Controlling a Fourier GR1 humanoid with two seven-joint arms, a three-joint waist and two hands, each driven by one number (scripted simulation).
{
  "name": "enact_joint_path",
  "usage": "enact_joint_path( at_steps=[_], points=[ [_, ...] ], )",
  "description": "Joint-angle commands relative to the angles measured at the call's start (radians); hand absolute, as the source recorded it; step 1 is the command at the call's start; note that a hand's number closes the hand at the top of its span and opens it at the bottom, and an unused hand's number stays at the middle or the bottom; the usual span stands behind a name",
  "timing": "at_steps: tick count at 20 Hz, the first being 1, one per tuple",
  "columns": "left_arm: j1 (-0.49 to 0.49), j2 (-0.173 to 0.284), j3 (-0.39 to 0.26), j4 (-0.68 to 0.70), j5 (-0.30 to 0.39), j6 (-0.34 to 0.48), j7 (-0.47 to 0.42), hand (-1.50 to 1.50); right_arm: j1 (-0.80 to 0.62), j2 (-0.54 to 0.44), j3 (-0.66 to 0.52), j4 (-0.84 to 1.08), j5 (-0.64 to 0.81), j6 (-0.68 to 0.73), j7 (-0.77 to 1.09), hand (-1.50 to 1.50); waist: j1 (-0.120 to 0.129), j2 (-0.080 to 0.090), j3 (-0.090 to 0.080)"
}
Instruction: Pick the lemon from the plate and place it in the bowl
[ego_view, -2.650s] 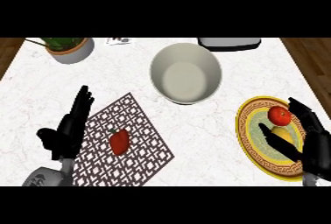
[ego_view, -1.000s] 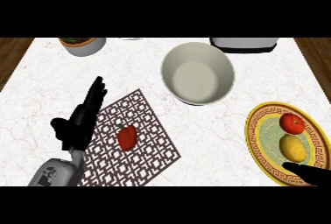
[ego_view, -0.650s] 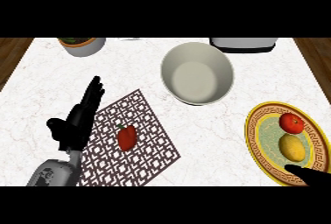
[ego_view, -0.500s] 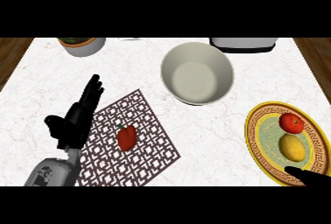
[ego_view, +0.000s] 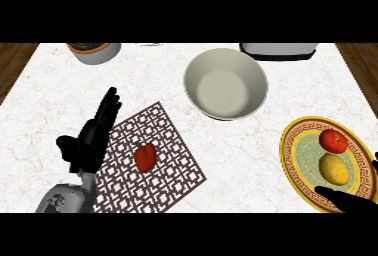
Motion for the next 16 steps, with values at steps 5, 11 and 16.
enact_joint_path(
  at_steps=[5,11,16],
  points=[
    [0.051,-0.020,0.022,-0.100,-0.038,-0.032,0.050,0.00,-0.022,0.124,-0.045,0.142,0.022,0.066,-0.124,-1.50,0.002,0.000,0.000],
    [-0.028,-0.033,0.103,0.015,-0.035,-0.083,-0.003,0.00,-0.029,0.144,-0.113,0.174,0.023,0.119,-0.161,-1.50,-0.001,0.000,0.000],
    [0.041,-0.062,0.050,0.016,-0.092,-0.052,-0.045,0.00,-0.103,0.137,-0.065,0.297,0.182,0.037,-0.090,-1.50,0.003,0.001,0.000]
  ],
)
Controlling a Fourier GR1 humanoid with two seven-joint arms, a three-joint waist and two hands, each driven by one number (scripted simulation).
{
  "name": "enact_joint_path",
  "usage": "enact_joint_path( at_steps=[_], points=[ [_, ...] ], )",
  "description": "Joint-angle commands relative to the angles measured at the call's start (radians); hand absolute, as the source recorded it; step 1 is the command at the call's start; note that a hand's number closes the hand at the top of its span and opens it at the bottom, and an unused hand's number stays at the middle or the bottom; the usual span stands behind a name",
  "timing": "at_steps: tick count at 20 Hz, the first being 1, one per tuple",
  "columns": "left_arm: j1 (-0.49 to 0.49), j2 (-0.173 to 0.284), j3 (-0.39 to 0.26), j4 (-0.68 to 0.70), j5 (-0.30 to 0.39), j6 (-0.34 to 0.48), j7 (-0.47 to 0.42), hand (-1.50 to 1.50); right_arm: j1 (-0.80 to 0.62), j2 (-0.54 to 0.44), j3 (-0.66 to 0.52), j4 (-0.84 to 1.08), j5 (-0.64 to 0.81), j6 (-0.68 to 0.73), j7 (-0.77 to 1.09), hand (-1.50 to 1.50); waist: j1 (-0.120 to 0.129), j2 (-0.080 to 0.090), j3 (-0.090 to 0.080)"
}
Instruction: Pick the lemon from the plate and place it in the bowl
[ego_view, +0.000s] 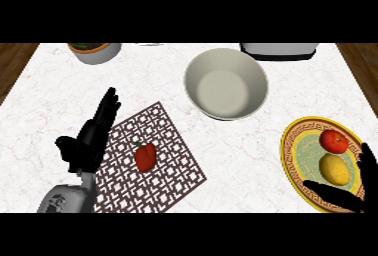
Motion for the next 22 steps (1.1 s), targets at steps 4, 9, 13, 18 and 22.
enact_joint_path(
  at_steps=[4,9,13,18,22],
  points=[
    [-0.044,0.011,0.061,0.051,0.020,-0.052,-0.007,0.00,0.012,-0.009,-0.023,0.117,0.078,0.015,-0.038,-1.50,-0.004,0.000,0.000],
    [0.055,-0.037,0.020,-0.053,-0.018,-0.039,0.019,0.00,-0.081,-0.003,-0.060,0.189,0.062,0.096,-0.029,-1.50,0.000,-0.001,0.000],
    [0.008,-0.037,0.007,-0.054,-0.044,-0.019,0.067,0.00,-0.088,-0.036,0.034,0.232,0.154,0.132,-0.119,1.50,0.003,0.000,0.000],
    [-0.026,-0.003,0.065,-0.043,-0.010,-0.062,0.065,0.00,-0.063,-0.041,0.047,0.234,0.197,0.140,-0.175,1.50,-0.002,-0.001,0.000],
    [-0.002,-0.031,0.048,0.007,-0.023,-0.052,0.007,0.00,-0.142,-0.031,0.141,0.204,0.171,0.263,-0.259,1.50,0.007,0.002,-0.001]
  ],
)
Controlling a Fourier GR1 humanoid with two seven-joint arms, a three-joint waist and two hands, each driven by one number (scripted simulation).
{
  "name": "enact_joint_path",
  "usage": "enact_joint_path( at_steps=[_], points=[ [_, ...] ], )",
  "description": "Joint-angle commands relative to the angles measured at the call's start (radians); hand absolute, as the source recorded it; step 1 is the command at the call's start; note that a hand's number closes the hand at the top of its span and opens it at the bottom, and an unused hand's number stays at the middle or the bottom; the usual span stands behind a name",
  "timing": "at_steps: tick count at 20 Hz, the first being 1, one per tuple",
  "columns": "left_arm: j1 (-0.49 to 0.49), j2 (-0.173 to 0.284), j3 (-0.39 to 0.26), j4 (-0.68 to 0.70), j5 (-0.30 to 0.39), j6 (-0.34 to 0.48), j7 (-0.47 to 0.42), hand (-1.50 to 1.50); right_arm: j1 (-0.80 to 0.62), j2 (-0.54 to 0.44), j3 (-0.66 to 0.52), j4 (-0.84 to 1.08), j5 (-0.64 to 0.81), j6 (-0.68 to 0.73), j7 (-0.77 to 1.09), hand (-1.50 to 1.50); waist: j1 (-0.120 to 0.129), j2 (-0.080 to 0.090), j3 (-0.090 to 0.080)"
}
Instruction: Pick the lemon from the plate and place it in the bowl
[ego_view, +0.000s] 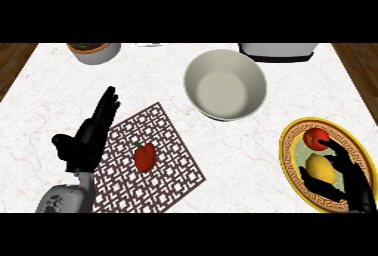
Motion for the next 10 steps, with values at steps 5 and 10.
enact_joint_path(
  at_steps=[5,10],
  points=[
    [-0.043,-0.021,-0.056,0.011,0.005,-0.047,-0.003,0.00,-0.134,-0.091,0.453,-0.127,0.071,0.505,-0.309,1.50,0.182,0.021,0.013],
    [-0.054,-0.037,-0.062,0.030,-0.011,-0.026,-0.002,0.00,-0.205,-0.196,0.606,-0.236,0.015,0.790,-0.607,1.50,0.107,0.014,0.016]
  ],
)
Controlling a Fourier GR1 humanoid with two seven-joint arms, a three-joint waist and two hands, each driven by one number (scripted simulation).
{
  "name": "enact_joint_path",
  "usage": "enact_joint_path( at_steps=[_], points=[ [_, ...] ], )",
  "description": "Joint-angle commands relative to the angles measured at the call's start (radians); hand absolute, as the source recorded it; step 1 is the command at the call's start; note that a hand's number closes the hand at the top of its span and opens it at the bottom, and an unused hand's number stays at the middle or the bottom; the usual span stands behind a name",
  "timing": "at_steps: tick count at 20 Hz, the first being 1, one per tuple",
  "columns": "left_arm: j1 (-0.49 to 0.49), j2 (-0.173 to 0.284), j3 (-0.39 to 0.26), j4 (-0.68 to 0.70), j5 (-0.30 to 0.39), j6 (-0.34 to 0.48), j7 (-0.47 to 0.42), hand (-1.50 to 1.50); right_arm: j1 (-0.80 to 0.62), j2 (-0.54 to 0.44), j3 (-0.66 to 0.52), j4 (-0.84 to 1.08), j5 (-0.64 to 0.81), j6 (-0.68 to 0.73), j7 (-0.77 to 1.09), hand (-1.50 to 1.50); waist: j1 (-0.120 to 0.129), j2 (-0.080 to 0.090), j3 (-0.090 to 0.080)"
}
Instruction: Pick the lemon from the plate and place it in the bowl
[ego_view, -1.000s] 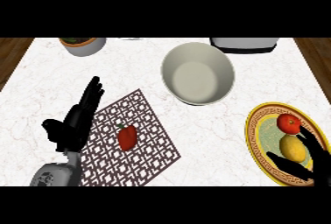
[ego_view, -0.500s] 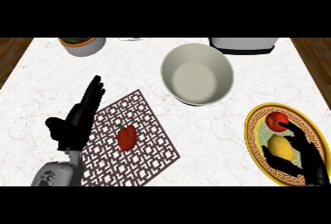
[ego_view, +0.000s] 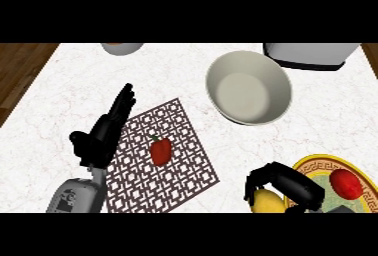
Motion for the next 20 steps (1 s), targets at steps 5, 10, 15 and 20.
enact_joint_path(
  at_steps=[5,10,15,20],
  points=[
    [0.011,0.024,0.059,0.025,0.000,0.025,-0.016,0.00,-0.079,-0.224,0.045,-0.234,-0.198,0.364,-0.448,1.50,-0.107,-0.008,0.000],
    [0.062,0.030,0.069,0.014,0.019,0.012,-0.037,0.00,-0.092,-0.365,-0.101,-0.336,-0.383,0.326,-0.530,1.50,-0.122,-0.010,0.000],
    [0.041,0.024,0.055,-0.006,-0.001,0.021,-0.011,0.00,-0.133,-0.487,-0.261,-0.311,-0.554,0.325,-0.515,1.50,-0.117,-0.006,0.000],
    [0.026,-0.014,0.048,0.037,-0.027,0.055,-0.036,0.00,-0.207,-0.545,-0.327,-0.403,-0.731,0.330,-0.279,1.50,-0.121,-0.006,-0.001]
  ],
)
